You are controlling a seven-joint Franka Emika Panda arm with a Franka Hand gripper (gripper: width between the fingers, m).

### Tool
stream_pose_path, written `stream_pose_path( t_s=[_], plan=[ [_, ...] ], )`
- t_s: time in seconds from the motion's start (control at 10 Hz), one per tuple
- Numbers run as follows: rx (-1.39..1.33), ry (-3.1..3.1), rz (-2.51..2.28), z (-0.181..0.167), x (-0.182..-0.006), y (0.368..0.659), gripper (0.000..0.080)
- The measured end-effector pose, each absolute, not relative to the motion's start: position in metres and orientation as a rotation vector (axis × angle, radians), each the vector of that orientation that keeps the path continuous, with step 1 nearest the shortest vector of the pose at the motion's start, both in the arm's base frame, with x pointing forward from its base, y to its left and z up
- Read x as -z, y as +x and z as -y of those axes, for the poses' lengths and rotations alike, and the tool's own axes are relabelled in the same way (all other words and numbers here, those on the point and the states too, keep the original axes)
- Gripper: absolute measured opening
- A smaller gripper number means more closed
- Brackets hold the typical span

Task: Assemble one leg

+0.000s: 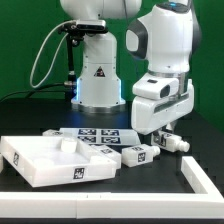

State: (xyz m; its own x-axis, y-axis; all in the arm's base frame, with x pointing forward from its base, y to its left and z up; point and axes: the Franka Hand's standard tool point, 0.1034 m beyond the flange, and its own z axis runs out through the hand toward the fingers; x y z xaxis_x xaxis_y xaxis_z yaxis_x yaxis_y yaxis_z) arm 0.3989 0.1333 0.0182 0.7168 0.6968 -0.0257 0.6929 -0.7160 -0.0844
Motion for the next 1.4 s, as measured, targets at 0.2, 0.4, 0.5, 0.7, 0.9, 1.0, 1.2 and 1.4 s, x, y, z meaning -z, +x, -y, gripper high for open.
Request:
stream_pose_path(
  t_s=[0.2,0.4,0.5,0.7,0.9,1.0,1.2,1.4],
  plan=[
    [-0.109,-2.856,1.135,-0.132,-0.021,0.398,0.0344],
    [-0.184,-2.927,1.021,-0.121,-0.061,0.411,0.0622],
    [-0.175,-2.951,0.926,-0.116,-0.070,0.420,0.0622],
    [-0.181,-2.962,0.827,-0.114,-0.076,0.431,0.0644],
    [-0.184,-2.961,0.827,-0.114,-0.075,0.430,0.0649],
    [-0.174,-3.031,0.589,-0.115,-0.074,0.433,0.0649],
    [-0.136,-3.095,0.011,-0.112,-0.078,0.455,0.0649],
    [-0.131,-3.004,-0.476,-0.100,-0.069,0.464,0.0649]
  ],
)
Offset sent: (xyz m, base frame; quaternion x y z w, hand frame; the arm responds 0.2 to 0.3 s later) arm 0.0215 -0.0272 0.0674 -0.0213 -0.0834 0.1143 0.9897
